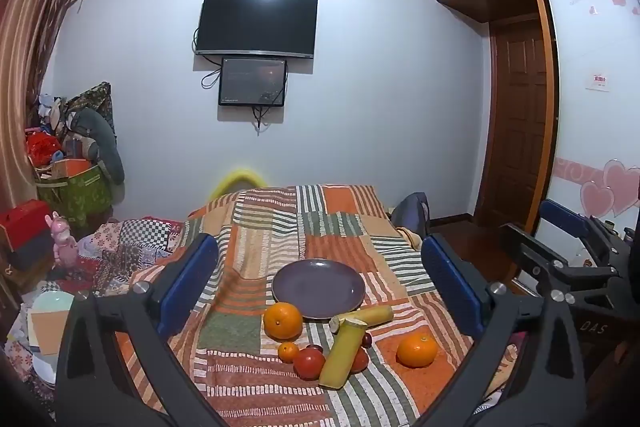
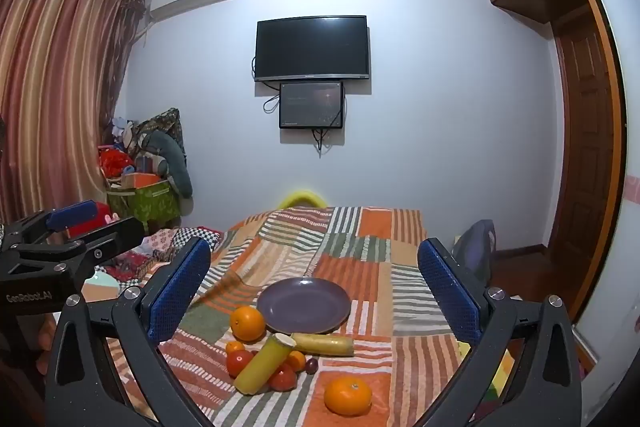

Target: Organize fruits

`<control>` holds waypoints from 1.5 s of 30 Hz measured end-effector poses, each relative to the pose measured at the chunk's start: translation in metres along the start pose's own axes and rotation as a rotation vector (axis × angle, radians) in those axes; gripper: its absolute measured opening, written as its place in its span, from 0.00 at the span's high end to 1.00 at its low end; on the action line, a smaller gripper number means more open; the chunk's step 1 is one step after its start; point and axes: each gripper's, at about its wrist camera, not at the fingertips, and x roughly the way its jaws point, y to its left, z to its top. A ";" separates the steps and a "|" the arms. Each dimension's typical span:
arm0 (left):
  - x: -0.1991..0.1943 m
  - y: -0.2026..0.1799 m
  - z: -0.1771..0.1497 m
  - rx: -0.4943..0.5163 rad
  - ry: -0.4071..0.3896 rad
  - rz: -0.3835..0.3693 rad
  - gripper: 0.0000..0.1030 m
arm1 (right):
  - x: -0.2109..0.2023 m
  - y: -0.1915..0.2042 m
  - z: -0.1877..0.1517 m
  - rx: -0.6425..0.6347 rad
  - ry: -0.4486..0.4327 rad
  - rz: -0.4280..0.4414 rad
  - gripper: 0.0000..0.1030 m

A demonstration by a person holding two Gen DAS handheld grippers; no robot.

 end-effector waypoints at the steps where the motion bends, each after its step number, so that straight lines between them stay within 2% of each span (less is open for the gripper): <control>1: -0.001 0.000 0.000 0.001 -0.001 0.001 0.00 | 0.000 0.000 0.000 0.001 0.006 0.005 0.00; 7: -0.005 0.002 -0.001 0.014 -0.007 0.019 0.00 | 0.000 0.000 0.001 0.003 0.004 0.008 0.00; 14: 0.005 -0.005 0.006 0.023 0.009 0.009 0.00 | 0.001 -0.002 0.002 0.008 0.006 0.007 0.00; 45: 0.002 -0.003 0.002 0.016 0.015 0.007 0.00 | -0.004 -0.007 0.000 0.035 0.003 0.015 0.00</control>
